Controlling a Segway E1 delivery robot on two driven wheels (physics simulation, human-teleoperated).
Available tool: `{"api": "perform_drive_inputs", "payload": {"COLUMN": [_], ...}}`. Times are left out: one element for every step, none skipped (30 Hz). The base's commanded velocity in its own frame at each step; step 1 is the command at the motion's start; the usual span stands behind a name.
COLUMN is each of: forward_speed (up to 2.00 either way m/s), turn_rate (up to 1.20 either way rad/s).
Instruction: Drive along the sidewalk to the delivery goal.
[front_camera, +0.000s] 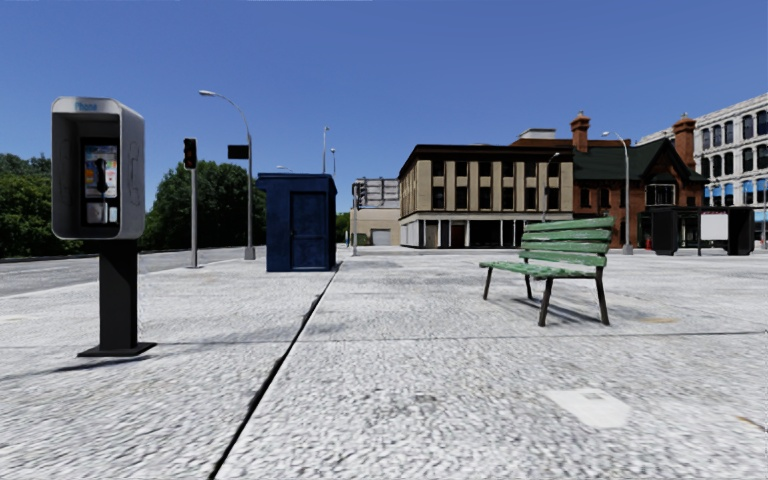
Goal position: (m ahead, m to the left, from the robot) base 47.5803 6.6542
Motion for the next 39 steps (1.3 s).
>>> {"api": "perform_drive_inputs", "payload": {"forward_speed": [2.00, 2.00, 2.00, 2.00, 2.00, 2.00, 2.00, 2.00, 2.00, 2.00, 2.00, 2.00, 2.00, 2.00, 2.00, 2.00, 2.00, 2.00, 2.00, 2.00, 2.00, 2.00, 2.00, 2.00, 2.00, 2.00, 2.00, 2.00, 2.00, 2.00, 2.00, 2.00, 2.00, 2.00, 2.00, 2.00, 2.00, 2.00, 2.00], "turn_rate": [0.00, 0.00, 0.00, 0.00, 0.00, 0.00, 0.00, 0.00, 0.00, 0.00, 0.00, 0.14, 0.21, 0.20, 0.20, 0.02, 0.00, 0.00, 0.00, 0.00, 0.00, 0.00, 0.00, 0.00, 0.00, 0.00, 0.00, 0.00, 0.00, 0.00, 0.00, 0.00, 0.00, 0.00, 0.00, 0.00, 0.00, 0.00, 0.00]}}
